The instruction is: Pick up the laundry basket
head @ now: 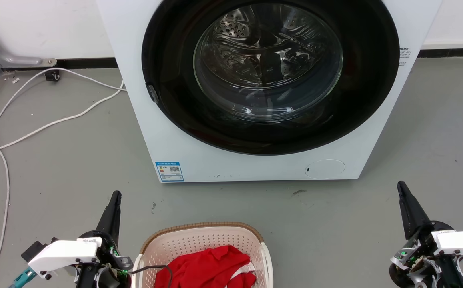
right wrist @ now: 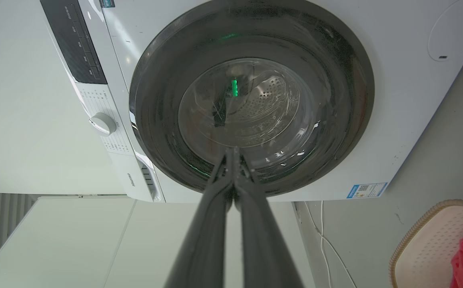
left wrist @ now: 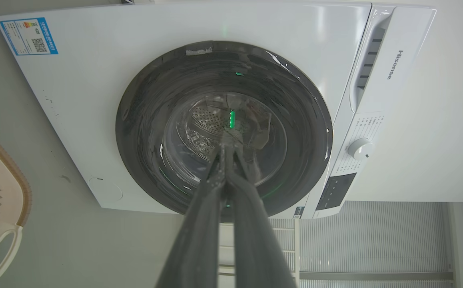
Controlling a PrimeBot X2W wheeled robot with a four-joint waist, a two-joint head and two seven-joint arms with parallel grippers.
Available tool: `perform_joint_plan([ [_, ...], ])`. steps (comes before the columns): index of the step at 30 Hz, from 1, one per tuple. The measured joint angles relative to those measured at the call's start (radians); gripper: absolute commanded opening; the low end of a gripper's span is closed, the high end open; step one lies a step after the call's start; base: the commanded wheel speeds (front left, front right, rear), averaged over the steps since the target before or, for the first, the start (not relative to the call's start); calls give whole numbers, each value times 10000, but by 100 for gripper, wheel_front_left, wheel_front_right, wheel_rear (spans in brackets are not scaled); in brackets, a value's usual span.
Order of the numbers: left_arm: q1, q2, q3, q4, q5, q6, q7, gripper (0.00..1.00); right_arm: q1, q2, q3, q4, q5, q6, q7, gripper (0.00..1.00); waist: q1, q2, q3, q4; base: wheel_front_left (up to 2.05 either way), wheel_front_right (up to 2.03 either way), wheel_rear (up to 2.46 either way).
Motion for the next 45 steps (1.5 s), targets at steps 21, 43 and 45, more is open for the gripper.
perform_joint_plan([
  [21, 0, 0, 0, 0, 0, 0, 0, 100, 0, 0, 0, 0, 0, 0, 0, 100, 0, 0, 0, 0, 0, 0, 0],
  [43, 267, -38, -25, -495, 3181, 121, -905, 100, 304, 19, 159, -472, -3570, -2, -901, 100, 0, 0, 69, -16, 0, 0, 0],
  [45, 267, -40, -75, -589, 3565, 188, -986, 100, 315, 19, 221, -566, -4042, -2, -989, 100, 0, 0, 75, -17, 0, 0, 0],
])
